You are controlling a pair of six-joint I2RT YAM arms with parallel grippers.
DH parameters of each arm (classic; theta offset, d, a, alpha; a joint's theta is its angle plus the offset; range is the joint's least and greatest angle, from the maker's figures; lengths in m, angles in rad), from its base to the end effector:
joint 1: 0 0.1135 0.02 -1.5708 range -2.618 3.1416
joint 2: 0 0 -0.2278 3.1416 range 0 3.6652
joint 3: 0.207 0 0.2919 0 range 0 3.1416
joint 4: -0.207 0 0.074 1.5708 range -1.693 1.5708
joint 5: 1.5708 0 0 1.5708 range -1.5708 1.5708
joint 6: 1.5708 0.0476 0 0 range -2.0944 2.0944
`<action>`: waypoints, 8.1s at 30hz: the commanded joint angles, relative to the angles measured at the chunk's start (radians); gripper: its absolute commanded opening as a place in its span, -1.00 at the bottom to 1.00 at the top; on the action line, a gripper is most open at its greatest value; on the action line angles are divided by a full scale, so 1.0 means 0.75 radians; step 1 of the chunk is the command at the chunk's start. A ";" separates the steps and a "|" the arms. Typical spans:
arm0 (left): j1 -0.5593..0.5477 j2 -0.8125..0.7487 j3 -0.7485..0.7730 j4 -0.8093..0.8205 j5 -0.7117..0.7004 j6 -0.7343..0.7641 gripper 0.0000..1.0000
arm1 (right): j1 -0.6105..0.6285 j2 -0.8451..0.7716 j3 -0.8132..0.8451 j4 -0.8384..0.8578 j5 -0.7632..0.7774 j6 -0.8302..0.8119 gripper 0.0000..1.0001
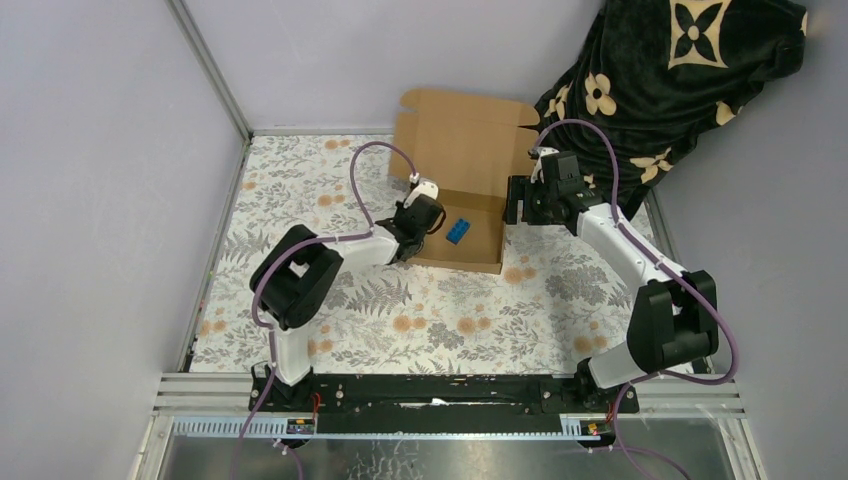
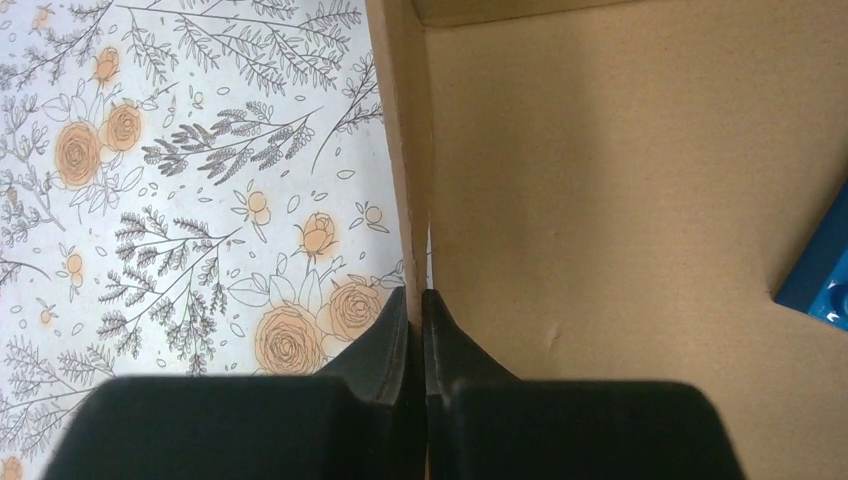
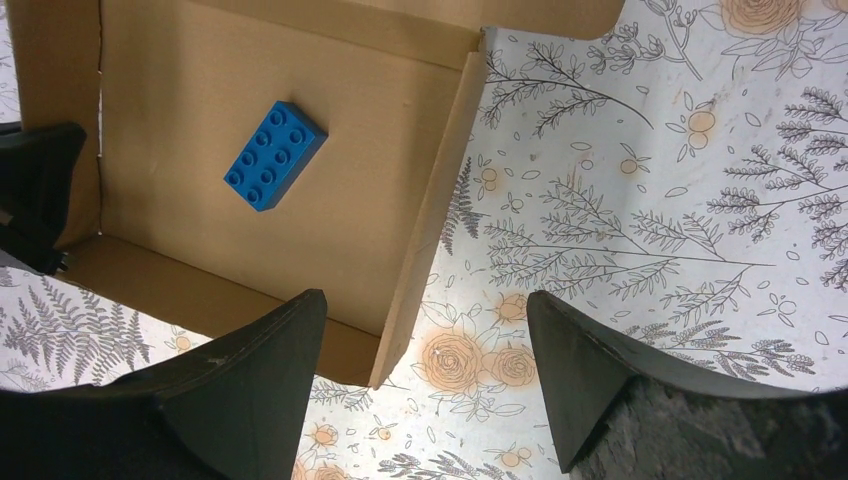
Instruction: Fold the paper box
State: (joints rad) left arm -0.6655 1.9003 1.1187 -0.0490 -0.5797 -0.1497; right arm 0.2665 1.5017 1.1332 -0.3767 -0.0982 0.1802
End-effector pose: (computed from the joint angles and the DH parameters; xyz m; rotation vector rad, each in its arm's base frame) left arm 0.3429 -0.2360 0.0864 0.3200 2.2274 0.2683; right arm 0.3669 0.1050 0.2115 -0.1509 2.3310 0.3385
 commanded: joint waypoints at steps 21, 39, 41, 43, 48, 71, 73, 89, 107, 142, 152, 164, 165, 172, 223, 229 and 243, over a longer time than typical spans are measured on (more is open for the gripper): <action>-0.094 0.122 0.126 -0.330 -0.252 -0.158 -0.90 | 0.007 -0.084 0.024 -0.017 -0.003 -0.010 0.62; -0.081 0.198 0.188 -0.387 -0.063 -0.274 -0.77 | 0.007 -0.110 0.020 -0.036 -0.001 -0.007 0.61; -0.082 0.202 0.185 -0.381 -0.048 -0.280 -0.77 | 0.006 -0.118 0.014 -0.036 0.000 -0.007 0.62; -0.080 0.209 0.182 -0.378 -0.035 -0.285 -0.77 | 0.007 -0.122 0.008 -0.038 0.002 -0.007 0.62; -0.078 0.221 0.171 -0.372 -0.006 -0.299 -0.77 | 0.006 -0.129 -0.003 -0.040 -0.001 -0.005 0.62; -0.035 0.031 0.059 -0.256 0.055 -0.242 -0.20 | 0.007 -0.135 -0.029 -0.036 -0.022 0.005 0.62; -0.035 0.018 0.067 -0.255 0.058 -0.233 -0.18 | 0.009 -0.133 -0.028 -0.036 -0.025 0.005 0.62; 0.003 -0.027 0.173 -0.201 0.073 -0.180 -0.03 | 0.027 -0.112 -0.025 -0.030 -0.031 0.011 0.62; 0.395 -0.035 0.576 -0.234 0.494 -0.068 0.16 | -0.061 0.085 0.288 0.079 -0.007 -0.084 0.64; 0.693 0.391 1.017 -0.066 1.257 0.032 0.31 | -0.347 0.834 0.907 0.590 -0.551 0.104 0.34; 0.705 0.446 1.053 -0.025 1.333 0.019 0.31 | -0.345 0.905 0.957 0.568 -0.583 0.105 0.22; 0.707 0.443 1.039 0.060 1.384 -0.043 -0.05 | -0.338 0.930 0.981 0.555 -0.620 0.118 -0.21; 0.707 0.441 1.035 0.060 1.386 -0.047 -0.10 | -0.338 0.926 0.973 0.555 -0.622 0.117 -0.25; 0.707 0.374 0.925 0.148 1.394 -0.059 -0.26 | -0.292 0.898 0.940 0.519 -0.600 0.058 -0.42; 0.594 -0.395 0.103 0.384 1.084 0.003 -0.10 | 0.044 0.084 0.028 0.710 -0.047 -0.263 -0.56; 0.623 -0.408 0.135 0.319 1.135 0.033 -0.06 | 0.058 0.023 -0.019 0.707 -0.012 -0.300 -0.57; 0.654 -0.348 0.284 0.229 1.267 0.105 -0.06 | 0.095 -0.004 -0.067 0.707 0.017 -0.328 -0.57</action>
State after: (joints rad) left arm -0.1829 1.6260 1.2839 0.1329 0.3210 -0.1112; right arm 0.3187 1.5433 1.0912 0.1120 -0.1116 -0.0460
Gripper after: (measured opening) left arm 0.470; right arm 0.218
